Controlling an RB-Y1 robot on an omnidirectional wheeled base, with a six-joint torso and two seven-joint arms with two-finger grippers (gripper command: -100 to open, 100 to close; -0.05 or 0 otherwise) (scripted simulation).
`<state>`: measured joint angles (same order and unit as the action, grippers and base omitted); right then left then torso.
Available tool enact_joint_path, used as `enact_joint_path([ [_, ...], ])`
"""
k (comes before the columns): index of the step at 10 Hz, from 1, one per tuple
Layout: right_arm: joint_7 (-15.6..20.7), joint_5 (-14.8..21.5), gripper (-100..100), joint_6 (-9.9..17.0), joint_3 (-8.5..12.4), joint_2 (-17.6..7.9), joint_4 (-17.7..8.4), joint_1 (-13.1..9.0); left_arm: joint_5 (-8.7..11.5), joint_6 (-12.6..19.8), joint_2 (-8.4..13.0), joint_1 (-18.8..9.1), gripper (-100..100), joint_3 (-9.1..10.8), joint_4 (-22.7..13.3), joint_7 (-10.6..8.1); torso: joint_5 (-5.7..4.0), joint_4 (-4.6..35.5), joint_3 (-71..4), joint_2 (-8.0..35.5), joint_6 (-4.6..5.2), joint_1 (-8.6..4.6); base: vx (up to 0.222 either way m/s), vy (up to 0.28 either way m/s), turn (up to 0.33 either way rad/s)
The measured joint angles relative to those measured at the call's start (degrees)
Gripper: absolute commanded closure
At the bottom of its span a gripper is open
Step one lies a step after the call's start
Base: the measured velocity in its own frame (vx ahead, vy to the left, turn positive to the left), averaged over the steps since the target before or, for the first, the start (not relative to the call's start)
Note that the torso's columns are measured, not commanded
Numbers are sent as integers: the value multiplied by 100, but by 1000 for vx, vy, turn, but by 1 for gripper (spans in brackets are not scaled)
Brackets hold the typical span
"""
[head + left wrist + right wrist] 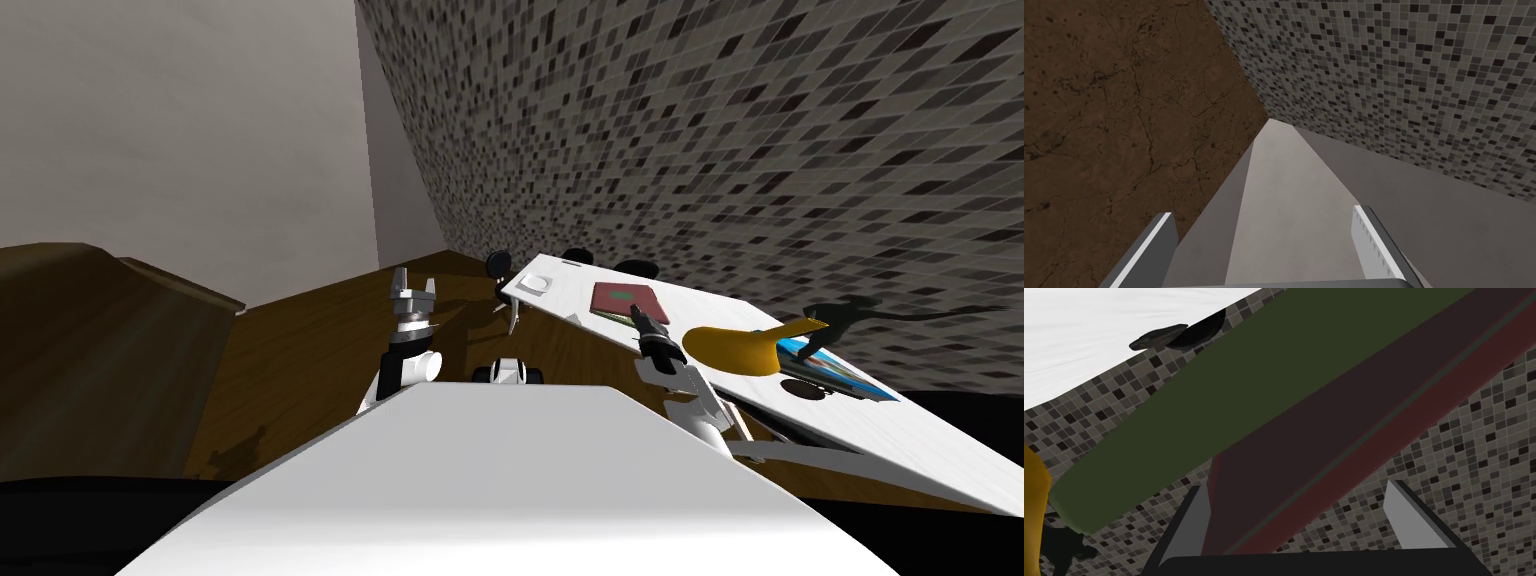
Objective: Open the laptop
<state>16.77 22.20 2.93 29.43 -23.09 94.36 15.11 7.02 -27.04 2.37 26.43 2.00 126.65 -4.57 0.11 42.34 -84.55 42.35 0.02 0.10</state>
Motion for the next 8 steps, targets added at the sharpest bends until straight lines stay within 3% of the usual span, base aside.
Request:
enact_joint_path([
  [2, -89, -52, -100, 287, -11, -166, 167, 26, 0, 0, 0, 0, 0, 0, 0, 0, -1, 0, -2, -6, -2, -2, -34, 7, 53],
  [3, -102, -58, 0, 321, -14, -177, 169, 27, 0, 0, 0, 1, 0, 0, 0, 0, -5, -2, -2, -8, 2, -6, 0, 0, 0],
  [8, -106, -62, 0, 334, -31, -155, 142, 45, 0, 0, 0, 1, 0, 0, 0, 0, 0, 0, 1, 1, -2, 2, 0, 0, 0],
])
